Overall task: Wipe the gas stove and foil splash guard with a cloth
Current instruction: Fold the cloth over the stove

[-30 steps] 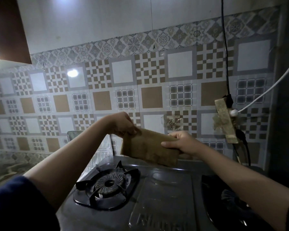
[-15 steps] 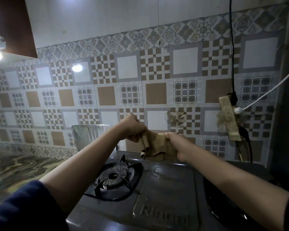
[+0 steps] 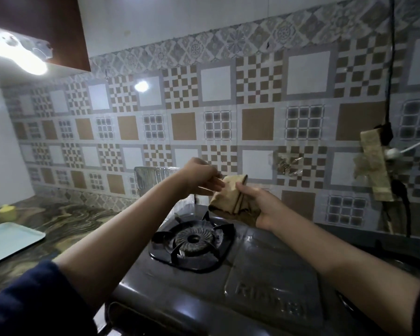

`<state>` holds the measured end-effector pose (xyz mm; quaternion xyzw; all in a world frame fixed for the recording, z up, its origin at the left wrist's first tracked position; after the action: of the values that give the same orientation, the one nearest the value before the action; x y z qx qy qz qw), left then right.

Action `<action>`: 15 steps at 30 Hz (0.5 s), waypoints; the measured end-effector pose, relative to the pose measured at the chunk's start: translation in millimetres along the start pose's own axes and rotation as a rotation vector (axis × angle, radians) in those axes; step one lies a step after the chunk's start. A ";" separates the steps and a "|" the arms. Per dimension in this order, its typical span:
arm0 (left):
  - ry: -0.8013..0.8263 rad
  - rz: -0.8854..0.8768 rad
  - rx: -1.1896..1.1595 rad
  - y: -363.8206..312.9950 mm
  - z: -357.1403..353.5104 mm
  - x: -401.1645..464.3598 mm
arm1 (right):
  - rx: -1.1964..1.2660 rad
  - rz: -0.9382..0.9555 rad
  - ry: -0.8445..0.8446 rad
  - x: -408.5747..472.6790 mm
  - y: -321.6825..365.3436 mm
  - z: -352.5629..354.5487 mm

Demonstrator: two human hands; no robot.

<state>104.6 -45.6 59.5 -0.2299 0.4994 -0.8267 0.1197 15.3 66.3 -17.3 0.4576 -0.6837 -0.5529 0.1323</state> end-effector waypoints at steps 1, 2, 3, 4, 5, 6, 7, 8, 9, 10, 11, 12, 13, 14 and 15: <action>-0.062 -0.005 0.014 8.2 12.8 -3.9 | -0.018 0.001 0.009 4.8 -2.9 -7.4; -0.114 -0.001 0.028 16.7 25.5 -8.3 | -0.027 -0.003 0.018 9.3 -5.8 -14.6; -0.155 0.015 0.043 27.9 39.7 -14.0 | -0.027 -0.018 0.032 14.5 -10.4 -24.2; -0.178 0.032 0.060 38.3 51.9 -19.5 | -0.026 -0.041 0.036 19.4 -15.1 -32.7; -0.182 0.053 0.087 48.8 62.8 -24.5 | -0.026 -0.065 0.032 24.4 -19.6 -40.6; -0.177 0.076 0.120 60.5 74.1 -30.8 | -0.014 -0.091 0.023 29.8 -25.1 -49.7; -0.163 0.097 0.155 70.9 83.2 -36.9 | 0.005 -0.111 0.014 34.6 -29.4 -58.4; -0.142 0.116 0.186 80.6 91.1 -43.3 | 0.031 -0.127 0.002 39.3 -33.3 -67.2; -0.126 0.130 0.211 89.9 101.2 -50.8 | 0.041 -0.142 -0.006 44.6 -38.2 -79.3; -0.111 0.131 0.222 97.8 109.2 -56.8 | 0.044 -0.153 -0.010 48.5 -43.0 -90.3; -0.097 0.121 0.229 101.8 113.3 -61.7 | 0.051 -0.162 -0.008 52.3 -47.6 -98.3; -0.092 0.108 0.224 104.5 118.7 -67.9 | 0.053 -0.177 0.003 56.0 -53.5 -109.4; -0.090 0.091 0.213 106.1 122.4 -72.0 | 0.045 -0.188 0.015 60.6 -59.3 -118.8; -0.095 0.069 0.194 107.7 125.2 -74.4 | 0.032 -0.196 0.035 63.6 -64.3 -128.4; -0.103 0.048 0.186 108.0 127.6 -76.5 | 0.020 -0.204 0.059 65.2 -69.3 -137.3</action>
<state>231.1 -162.3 -5.1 -0.2478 0.4191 -0.8535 0.1858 107.2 -69.2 -50.8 0.5421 -0.6349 -0.5429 0.0908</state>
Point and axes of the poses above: each hand's wrist, its own x-axis towards the middle knuckle, its own z-axis out of the back of the hand, y = z × x, the point moved 6 cm from there along x, towards the middle knuckle, and after that the axes turned 13 degrees about -z, right-handed, at the moved point
